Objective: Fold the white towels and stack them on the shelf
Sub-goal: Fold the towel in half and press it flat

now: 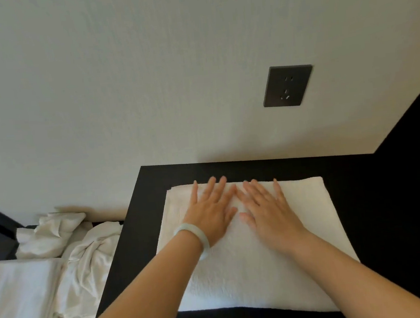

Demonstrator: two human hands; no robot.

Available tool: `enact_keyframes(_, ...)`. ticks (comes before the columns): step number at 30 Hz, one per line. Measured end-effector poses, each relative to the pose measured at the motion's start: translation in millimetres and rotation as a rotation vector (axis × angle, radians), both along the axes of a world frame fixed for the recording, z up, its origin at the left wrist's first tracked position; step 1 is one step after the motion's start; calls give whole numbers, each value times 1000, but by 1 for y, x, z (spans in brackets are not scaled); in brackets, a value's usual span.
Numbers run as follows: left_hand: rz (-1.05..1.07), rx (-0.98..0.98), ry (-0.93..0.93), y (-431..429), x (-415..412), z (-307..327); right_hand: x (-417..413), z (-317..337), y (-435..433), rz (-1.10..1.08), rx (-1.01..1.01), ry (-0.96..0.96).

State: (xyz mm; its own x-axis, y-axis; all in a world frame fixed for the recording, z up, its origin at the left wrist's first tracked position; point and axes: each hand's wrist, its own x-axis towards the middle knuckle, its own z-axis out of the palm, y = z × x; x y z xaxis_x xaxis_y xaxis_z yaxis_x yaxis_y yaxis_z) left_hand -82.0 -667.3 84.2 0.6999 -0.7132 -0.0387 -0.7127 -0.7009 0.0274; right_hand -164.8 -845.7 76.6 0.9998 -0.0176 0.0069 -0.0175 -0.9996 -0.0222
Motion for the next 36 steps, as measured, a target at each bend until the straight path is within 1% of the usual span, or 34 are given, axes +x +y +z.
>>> enact_keyframes(1, -5, 27, 48, 1, 1, -4, -2, -3, -9, -24, 24, 42)
enact_keyframes(2, 36, 42, 75, 7, 6, -7, -4, -4, -26, -102, 53, 54)
enact_keyframes(4, 183, 46, 76, 26, 19, -11, -17, -8, -69, -308, 82, 30)
enact_keyframes(6, 336, -13, 183, 44, 34, -7, -29, -7, -104, -477, 113, 81)
enact_keyframes(7, 383, -45, 247, 52, 40, -4, -31, -5, -114, -522, 192, 118)
enact_keyframes(8, 390, -59, 272, 58, 46, 0, -30, -2, -120, -536, 294, 143)
enact_keyframes(9, 350, -63, 244, 62, 51, 4, -28, 2, -122, -524, 363, 138)
enact_keyframes(11, 200, -114, 144, 62, 56, 12, -22, 9, -121, -438, 336, 49)
enact_keyframes(12, 138, -145, 135, 59, 57, 16, -18, 13, -119, -384, 306, -4)
enact_keyframes(13, 107, -155, 164, 55, 58, 20, -15, 16, -116, -345, 297, -34)
enact_keyframes(15, 117, -139, 225, 46, 60, 27, -7, 18, -111, -314, 340, -40)
enact_keyframes(19, 102, -111, 196, 40, 70, 38, -4, 17, -113, -409, 565, -112)
enact_keyframes(21, 88, -137, 280, 41, 75, 40, -6, 14, -122, -465, 654, -138)
enact_keyframes(23, 121, -176, 407, 43, 80, 40, -6, 13, -130, -502, 746, -158)
enact_keyframes(24, 148, -186, 437, 44, 83, 38, -6, 11, -132, -516, 777, -165)
enact_keyframes(28, 235, -169, 406, 39, 86, 25, -3, -5, -133, -604, 847, -188)
enact_keyframes(31, 293, -156, 336, 33, 79, 22, -1, -6, -131, -646, 812, -169)
enact_keyframes(32, 306, -122, 276, 32, 76, 22, 0, -4, -130, -637, 747, -140)
enact_keyframes(33, 300, -72, 191, 31, 72, 23, -1, 0, -128, -624, 622, -120)
enact_keyframes(34, 275, -37, 92, 31, 66, 23, -2, 4, -123, -611, 451, -127)
enact_keyframes(35, 236, -29, 8, 31, 58, 22, -4, 6, -115, -576, 292, -173)
enact_keyframes(36, 187, -32, -35, 32, 49, 20, -9, 7, -106, -510, 186, -227)
